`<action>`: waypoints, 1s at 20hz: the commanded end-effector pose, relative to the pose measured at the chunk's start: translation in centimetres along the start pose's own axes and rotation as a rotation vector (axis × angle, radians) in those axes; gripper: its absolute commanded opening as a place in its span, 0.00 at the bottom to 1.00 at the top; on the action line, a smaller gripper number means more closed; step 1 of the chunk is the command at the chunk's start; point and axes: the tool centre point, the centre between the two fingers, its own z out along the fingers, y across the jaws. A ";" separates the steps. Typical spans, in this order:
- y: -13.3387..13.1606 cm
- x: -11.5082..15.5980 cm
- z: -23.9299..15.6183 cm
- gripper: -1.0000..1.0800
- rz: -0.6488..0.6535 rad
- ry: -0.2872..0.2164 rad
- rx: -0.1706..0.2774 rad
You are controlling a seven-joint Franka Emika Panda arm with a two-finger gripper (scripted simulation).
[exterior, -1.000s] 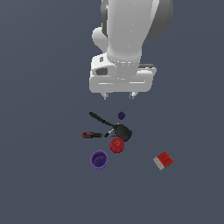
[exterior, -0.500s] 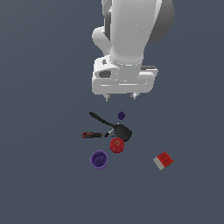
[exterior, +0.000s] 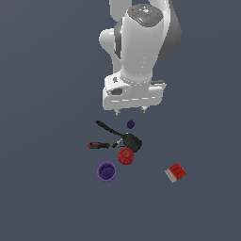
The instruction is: Pick up a designated object from a clutter of objects.
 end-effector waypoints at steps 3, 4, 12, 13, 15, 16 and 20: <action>-0.6 -0.6 3.1 0.96 -0.063 0.005 0.002; -0.8 -0.9 3.9 0.96 -0.080 0.007 0.002; -2.3 -3.4 10.4 0.96 -0.225 0.021 0.007; -2.5 -3.8 11.1 0.96 -0.243 0.023 0.008; -2.9 -4.6 12.6 0.96 -0.279 0.027 0.009; -3.1 -5.1 13.3 0.96 -0.297 0.028 0.010; -3.7 -6.9 15.8 0.96 -0.363 0.035 0.012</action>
